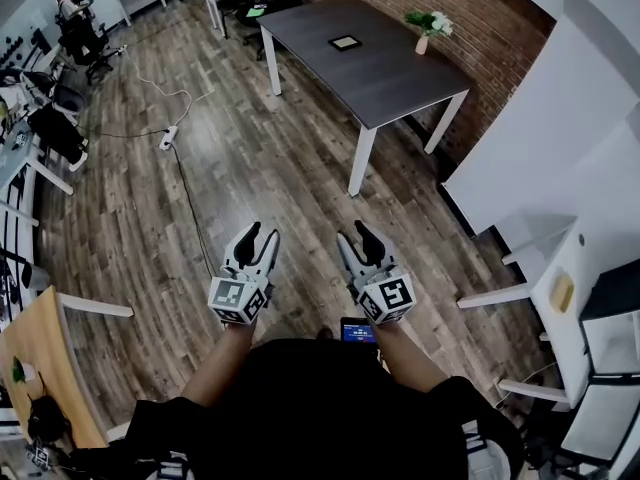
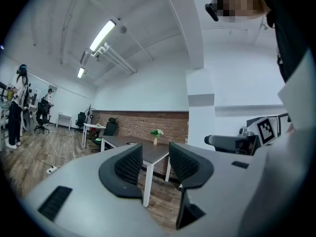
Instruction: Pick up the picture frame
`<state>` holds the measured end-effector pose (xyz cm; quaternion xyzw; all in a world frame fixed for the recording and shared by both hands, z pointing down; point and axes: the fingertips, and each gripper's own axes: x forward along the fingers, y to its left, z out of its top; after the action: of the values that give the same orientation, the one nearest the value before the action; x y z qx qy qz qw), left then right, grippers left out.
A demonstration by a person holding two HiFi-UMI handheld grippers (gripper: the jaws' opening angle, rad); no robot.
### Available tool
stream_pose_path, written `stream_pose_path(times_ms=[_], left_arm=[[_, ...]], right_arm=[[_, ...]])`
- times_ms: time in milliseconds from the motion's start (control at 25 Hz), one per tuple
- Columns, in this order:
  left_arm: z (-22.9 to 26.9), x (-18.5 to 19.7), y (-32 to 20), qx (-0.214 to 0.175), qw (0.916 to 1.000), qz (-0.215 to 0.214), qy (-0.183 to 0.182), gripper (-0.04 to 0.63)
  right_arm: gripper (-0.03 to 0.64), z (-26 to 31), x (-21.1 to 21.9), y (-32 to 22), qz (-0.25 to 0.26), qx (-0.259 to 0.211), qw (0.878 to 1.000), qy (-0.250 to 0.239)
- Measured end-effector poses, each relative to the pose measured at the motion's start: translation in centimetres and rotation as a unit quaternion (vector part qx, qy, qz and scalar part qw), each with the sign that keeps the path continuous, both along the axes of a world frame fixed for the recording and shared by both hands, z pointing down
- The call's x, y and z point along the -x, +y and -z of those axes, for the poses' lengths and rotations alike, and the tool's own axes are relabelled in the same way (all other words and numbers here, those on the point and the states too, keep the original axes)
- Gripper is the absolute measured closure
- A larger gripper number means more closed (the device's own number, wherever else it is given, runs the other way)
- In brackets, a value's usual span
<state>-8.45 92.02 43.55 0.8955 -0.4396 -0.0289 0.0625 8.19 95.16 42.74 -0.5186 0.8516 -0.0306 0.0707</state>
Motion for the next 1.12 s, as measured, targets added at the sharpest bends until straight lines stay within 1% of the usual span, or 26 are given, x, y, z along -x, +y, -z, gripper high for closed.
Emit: stream_pose_path(times_ms=[120, 240, 440, 680, 880, 1120], left_arm=[[-0.2, 0.2, -0.5, 0.003, 1.0000, 0.007, -0.003, 0.446], [-0.7, -0.1, -1.1, 0.010, 0.9999, 0.008, 0.001, 0.447], [-1.0, -0.1, -5.0, 0.010, 0.9998, 0.015, 0.011, 0.448], [-1.4, 1.7, -12.9, 0.008, 0.9993, 0.024, 0.025, 0.448], [-1.6, 3.9, -21.1, 0.009, 0.9985, 0.039, 0.037, 0.448], [-1.1, 6.0, -29.8, 0.008, 0.9991, 0.027, 0.031, 0.446]], right_arm=[[0.445, -0.4, -0.3, -0.8, 0.003, 0.005, 1.000, -0.001], [0.445, -0.9, -1.0, -1.8, 0.002, 0.012, 1.000, -0.005], [0.445, -1.5, -0.7, -5.7, 0.010, 0.018, 1.000, -0.002], [0.445, -2.3, 0.6, -13.5, 0.020, 0.026, 0.999, 0.002], [0.446, -2.4, 2.7, -21.6, 0.035, 0.032, 0.999, 0.012], [0.445, -1.8, 4.9, -31.2, 0.028, 0.038, 0.999, 0.012]])
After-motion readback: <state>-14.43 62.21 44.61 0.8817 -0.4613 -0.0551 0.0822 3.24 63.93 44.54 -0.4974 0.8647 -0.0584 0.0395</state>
